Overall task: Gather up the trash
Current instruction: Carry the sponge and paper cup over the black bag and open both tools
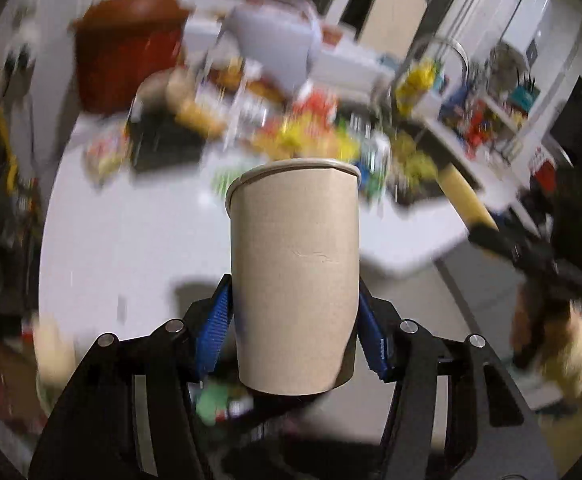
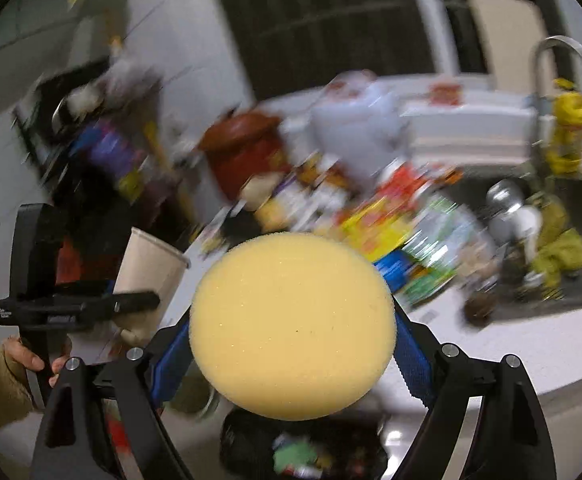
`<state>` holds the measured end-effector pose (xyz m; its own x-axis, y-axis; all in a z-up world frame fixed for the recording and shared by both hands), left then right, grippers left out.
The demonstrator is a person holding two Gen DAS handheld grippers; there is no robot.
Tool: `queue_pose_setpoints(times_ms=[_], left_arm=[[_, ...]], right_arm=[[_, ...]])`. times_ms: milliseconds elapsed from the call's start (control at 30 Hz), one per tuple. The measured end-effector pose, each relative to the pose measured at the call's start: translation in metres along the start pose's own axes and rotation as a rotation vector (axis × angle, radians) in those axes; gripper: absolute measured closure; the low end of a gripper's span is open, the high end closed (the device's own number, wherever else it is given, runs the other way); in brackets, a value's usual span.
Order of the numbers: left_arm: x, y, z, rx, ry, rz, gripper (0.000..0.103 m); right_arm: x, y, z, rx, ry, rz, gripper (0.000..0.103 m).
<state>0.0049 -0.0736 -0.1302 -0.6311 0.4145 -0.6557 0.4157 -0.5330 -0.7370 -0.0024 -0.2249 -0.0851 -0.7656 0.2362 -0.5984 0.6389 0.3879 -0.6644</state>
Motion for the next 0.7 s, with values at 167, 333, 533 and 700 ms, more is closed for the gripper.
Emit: queue_pose_setpoints(times_ms=[167,333,533,700], left_arm=[[0.121,0.034,0.003,0.037,-0.167,-0.18,0.047],[0.214,0.107,-0.009,0.008,-0.256,-0.314,0.047],[0.294,0.204,-0.039,-0.053,-0.346,-0.447,0.046],[0.344,0.273,-0.07,-0.074,-0.419,-0.555,0.027]], right_arm=[[0.086,0.048,-0.012,-0.005,0.007,-0.232,0.018],[0.182,0.123,0.023,0.113,0.0,-0.404,0.018],[0.264,0.212,0.09,0.267,0.009,-0.525,0.018],[0.306,0.267,0.131,0.342,0.037,-0.589,0.016]])
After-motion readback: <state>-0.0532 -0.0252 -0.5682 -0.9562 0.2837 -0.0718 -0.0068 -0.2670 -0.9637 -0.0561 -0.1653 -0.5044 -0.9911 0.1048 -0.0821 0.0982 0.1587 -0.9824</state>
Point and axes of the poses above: each gripper's, at about its wrist camera, not at the fingertips, and y roughly the way its jaws point, z to its right, x to its underside, the point moved 10 cm from there along y, roughly the way its jaws point, and after that the axes turned 15 degrees about y, right-handed, at the moved point
